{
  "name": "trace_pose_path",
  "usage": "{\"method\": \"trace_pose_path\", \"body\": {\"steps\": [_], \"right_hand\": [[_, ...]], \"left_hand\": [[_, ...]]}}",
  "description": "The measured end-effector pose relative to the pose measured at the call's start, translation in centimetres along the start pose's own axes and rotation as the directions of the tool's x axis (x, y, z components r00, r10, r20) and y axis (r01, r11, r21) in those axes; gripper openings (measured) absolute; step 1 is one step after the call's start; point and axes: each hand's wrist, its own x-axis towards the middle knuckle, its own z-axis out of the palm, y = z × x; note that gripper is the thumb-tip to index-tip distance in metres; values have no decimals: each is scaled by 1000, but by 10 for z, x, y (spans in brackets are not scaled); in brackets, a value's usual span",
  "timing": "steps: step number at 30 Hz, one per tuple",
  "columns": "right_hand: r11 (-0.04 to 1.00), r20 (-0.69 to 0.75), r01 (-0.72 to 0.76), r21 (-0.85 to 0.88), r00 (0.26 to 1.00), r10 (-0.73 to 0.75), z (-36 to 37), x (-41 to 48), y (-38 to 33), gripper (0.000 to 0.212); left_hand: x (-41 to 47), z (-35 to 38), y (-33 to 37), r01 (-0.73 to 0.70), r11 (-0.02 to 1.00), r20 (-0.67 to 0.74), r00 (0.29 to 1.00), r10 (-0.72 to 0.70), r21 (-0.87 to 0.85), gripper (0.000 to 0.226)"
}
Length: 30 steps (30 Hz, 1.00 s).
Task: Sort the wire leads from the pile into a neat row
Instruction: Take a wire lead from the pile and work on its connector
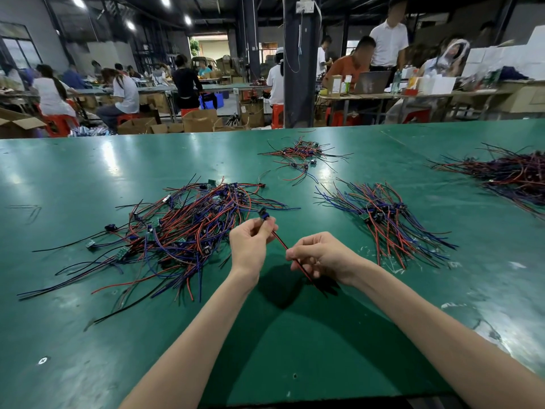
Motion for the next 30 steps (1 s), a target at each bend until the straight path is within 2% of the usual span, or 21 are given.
{"method": "trace_pose_path", "body": {"steps": [8,15,26,30], "right_hand": [[998,98,-10,-64,995,16,0,-1,-1,15],[997,160,-1,-80,987,14,-1,-4,-2,14],[991,237,-53,-124,968,81,-7,-6,-3,21],[994,200,-43,-102,978,63,-7,-4,-2,18]], "left_hand": [[14,-14,5,35,998,-172,984,-45,-59,21],[22,-24,8,38,989,-239,969,-71,-140,21],[9,-11,9,83,991,-134,986,-97,-107,20],[-1,-3,13,130,979,-41,990,-138,-159,15]]}}
